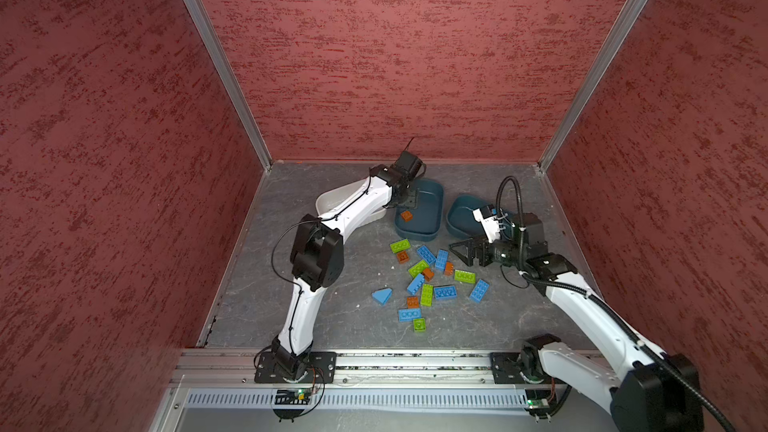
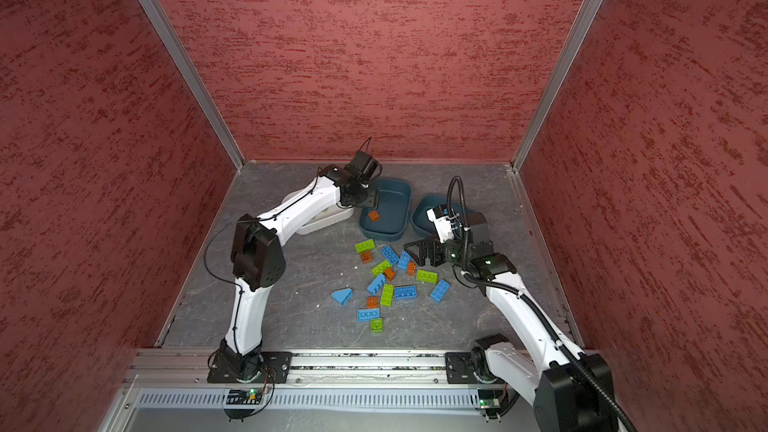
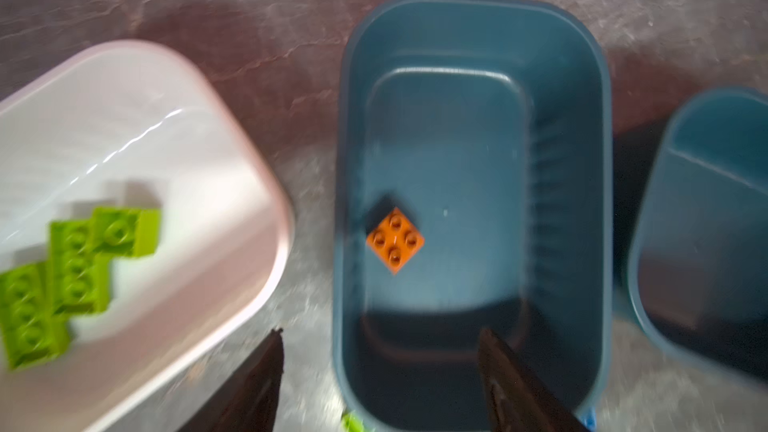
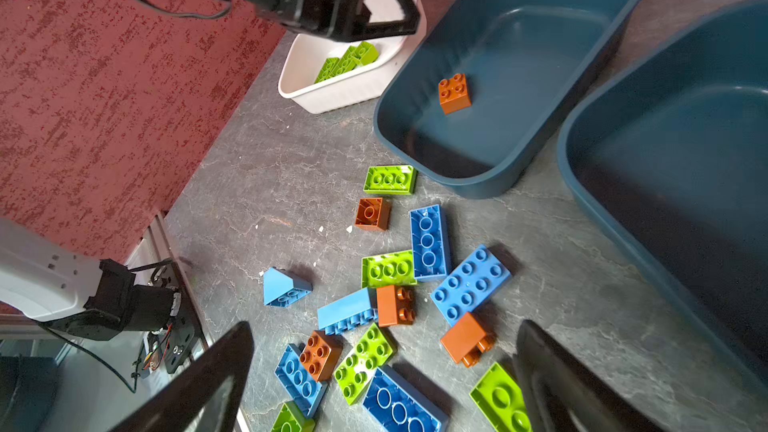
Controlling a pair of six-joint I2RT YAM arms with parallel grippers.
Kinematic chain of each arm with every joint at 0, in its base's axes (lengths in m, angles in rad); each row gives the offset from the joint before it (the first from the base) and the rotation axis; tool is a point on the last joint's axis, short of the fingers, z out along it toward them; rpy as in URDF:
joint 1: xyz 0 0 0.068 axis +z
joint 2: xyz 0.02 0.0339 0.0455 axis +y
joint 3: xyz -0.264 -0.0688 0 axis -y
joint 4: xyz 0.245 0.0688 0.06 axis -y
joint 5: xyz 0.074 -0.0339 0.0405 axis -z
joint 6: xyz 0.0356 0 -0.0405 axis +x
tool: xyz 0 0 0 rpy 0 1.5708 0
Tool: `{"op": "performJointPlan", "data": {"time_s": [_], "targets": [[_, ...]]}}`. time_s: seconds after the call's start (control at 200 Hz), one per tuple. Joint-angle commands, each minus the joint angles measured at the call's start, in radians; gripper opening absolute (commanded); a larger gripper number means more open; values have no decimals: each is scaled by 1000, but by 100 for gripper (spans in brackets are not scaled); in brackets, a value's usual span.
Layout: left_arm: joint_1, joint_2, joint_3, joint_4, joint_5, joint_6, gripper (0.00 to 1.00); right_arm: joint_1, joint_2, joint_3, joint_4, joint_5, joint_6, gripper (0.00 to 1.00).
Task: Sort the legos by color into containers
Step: 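Move the left gripper back to a blue wedge brick and grasp it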
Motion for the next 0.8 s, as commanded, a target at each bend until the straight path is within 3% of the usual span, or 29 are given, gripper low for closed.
{"op": "performJointPlan", "data": {"time_s": [0.0, 0.19, 0.361, 0.496, 0.792], "targets": [[-42, -132, -159, -17, 11, 3, 77, -4, -5, 25, -4, -27, -26, 99], [-126, -328, -453, -45, 9, -40, 80, -5, 1, 19, -20, -54, -32, 99], [-195, -428, -622, -88, 12, -167, 82, -5, 3, 6, -14, -80, -26, 99], [-263, -487, -757, -41, 45, -200, 85, -5, 0, -13, 4, -102, -10, 99], [-274, -497, -882, 36, 151, 19, 85, -5, -8, -24, 2, -113, -6, 99]]}}
